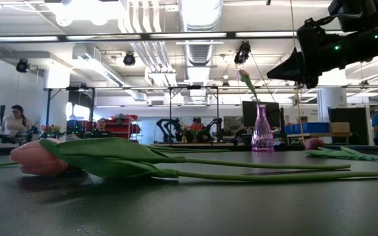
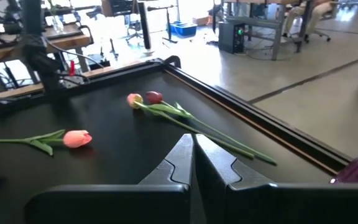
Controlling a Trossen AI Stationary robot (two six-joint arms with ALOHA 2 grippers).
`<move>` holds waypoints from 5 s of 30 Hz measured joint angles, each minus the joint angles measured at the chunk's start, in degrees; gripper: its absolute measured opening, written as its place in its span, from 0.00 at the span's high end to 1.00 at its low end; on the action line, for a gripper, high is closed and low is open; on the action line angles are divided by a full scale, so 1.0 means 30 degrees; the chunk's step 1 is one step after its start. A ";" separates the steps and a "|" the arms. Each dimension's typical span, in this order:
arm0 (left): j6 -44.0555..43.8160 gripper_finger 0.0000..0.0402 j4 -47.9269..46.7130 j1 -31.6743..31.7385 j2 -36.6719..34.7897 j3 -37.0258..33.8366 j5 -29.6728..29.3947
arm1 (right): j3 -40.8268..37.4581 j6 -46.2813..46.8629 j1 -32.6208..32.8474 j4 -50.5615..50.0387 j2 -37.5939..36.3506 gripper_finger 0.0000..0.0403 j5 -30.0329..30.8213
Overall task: Sort flowers into vase by color
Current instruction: Adjust the green vase
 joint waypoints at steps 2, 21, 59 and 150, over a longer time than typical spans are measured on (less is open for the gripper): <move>0.0956 1.00 0.1361 0.0723 -0.1041 -0.1077 0.0422 | 0.0000 -0.0035 0.0195 -0.0007 0.0000 0.98 0.0020; 0.7841 1.00 0.9649 0.6553 -0.5345 -0.7044 0.4882 | 0.0000 -0.0545 0.0400 -0.0617 0.0000 0.98 0.0079; 0.2156 0.91 0.9242 0.3595 0.3454 -0.3656 1.6879 | -0.0015 -0.0399 0.0939 -0.0947 0.0015 0.98 0.0159; -0.0773 0.91 2.2951 0.2496 0.4837 -0.9092 0.9415 | -0.0022 -0.0392 0.0932 -0.0940 0.0015 0.98 0.0183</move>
